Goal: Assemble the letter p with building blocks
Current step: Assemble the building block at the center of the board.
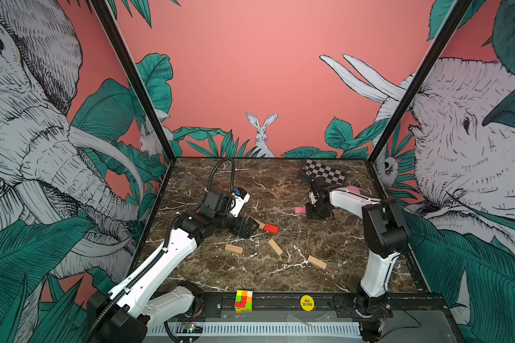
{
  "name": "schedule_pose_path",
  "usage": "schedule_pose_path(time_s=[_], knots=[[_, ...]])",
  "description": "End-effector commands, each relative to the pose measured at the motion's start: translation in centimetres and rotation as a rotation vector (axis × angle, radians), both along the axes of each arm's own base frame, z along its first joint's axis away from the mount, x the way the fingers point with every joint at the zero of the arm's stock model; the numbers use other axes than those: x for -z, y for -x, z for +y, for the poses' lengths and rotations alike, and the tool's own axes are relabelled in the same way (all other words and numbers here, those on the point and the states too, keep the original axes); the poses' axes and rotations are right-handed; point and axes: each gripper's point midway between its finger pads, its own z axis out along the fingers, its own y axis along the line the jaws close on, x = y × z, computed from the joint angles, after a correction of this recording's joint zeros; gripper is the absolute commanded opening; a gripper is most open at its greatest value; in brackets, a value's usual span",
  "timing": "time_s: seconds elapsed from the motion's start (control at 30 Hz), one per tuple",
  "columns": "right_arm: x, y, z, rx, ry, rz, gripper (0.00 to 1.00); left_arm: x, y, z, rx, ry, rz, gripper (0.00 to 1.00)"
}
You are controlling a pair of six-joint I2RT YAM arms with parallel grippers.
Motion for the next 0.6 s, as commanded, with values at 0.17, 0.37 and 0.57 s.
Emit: schedule_pose_path(time_s=[0.17, 0.37, 0.57], knots=[[1.67, 0.88, -0.31, -0.014, 0.035, 0.056, 0.33, -0.02, 0.28, 0.22, 0.005, -0.009, -0.003, 1.0], [1.75, 0.95, -0.32, -0.015, 0.035, 0.057, 0.4, 0.06, 0.3, 0.24, 0.005, -0.011, 0.0, 0.99], [1.81, 1.04, -0.35, -0.014, 0.038, 0.057, 0.53, -0.02, 0.28, 0.23, 0.005, -0.01, -0.002, 1.0]])
